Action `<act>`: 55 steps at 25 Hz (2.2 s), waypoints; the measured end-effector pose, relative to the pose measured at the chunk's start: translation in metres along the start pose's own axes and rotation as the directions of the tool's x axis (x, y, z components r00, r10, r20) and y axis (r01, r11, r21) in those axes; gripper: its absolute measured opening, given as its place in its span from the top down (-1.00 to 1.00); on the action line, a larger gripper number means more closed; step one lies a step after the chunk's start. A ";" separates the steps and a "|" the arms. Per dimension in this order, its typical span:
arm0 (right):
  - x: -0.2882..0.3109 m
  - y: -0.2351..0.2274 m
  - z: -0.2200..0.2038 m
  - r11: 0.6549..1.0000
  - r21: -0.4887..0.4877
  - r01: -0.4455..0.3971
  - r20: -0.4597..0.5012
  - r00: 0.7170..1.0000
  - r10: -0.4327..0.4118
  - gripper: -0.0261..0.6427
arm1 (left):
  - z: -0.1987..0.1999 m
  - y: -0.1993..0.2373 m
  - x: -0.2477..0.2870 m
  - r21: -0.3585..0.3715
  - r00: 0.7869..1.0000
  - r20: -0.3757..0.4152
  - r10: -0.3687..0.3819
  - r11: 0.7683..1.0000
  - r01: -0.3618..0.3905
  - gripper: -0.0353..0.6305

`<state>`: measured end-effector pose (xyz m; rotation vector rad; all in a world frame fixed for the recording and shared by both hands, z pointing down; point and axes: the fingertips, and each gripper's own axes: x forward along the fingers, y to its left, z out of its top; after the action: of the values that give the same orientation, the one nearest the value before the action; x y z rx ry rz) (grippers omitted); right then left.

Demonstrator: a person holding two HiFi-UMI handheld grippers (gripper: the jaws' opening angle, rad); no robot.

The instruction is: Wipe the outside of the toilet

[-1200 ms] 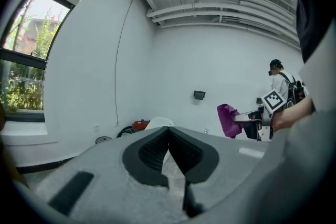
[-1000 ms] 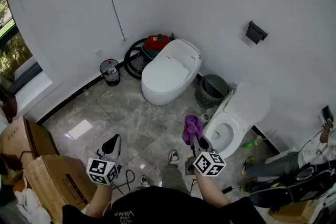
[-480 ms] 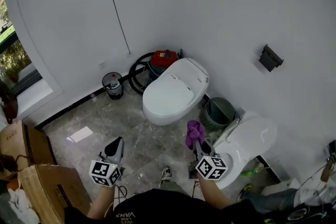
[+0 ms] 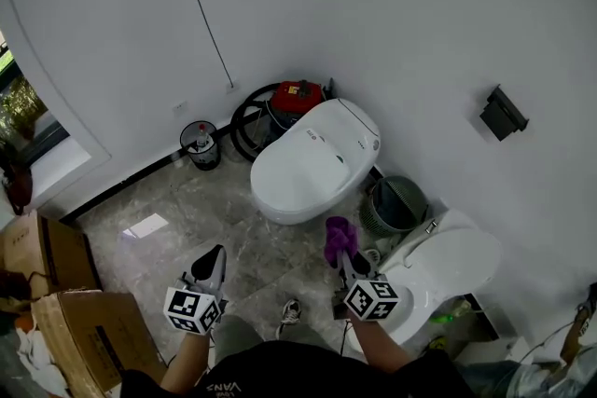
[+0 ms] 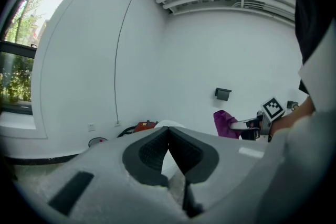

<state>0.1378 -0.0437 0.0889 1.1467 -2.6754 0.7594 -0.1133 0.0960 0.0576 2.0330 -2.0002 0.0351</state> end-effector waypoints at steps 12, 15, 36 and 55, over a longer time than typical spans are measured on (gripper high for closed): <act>0.063 0.010 -0.047 0.997 0.030 0.070 0.008 0.997 -0.071 0.79 | -0.034 0.037 0.076 0.037 0.969 -0.115 -0.220 0.974 0.225 0.88; 0.087 0.011 -0.066 0.996 0.062 0.070 0.018 0.997 -0.071 0.79 | -0.054 0.054 0.098 0.045 0.958 -0.143 -0.248 0.965 0.257 0.88; 0.216 -0.067 -0.280 1.000 -0.005 0.014 -0.017 1.000 -0.014 0.79 | -0.289 0.083 0.233 -0.041 0.933 -0.175 -0.316 0.949 0.313 0.88; 0.358 -0.132 -0.404 0.967 -0.222 -0.129 0.176 0.970 0.170 0.79 | -0.464 0.141 0.329 0.178 0.866 -0.089 -0.492 0.847 0.500 0.88</act>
<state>-0.0492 -0.1494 0.6012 1.0230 -2.9444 0.3878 -0.1547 -0.1219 0.5997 2.5951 -1.4324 0.1689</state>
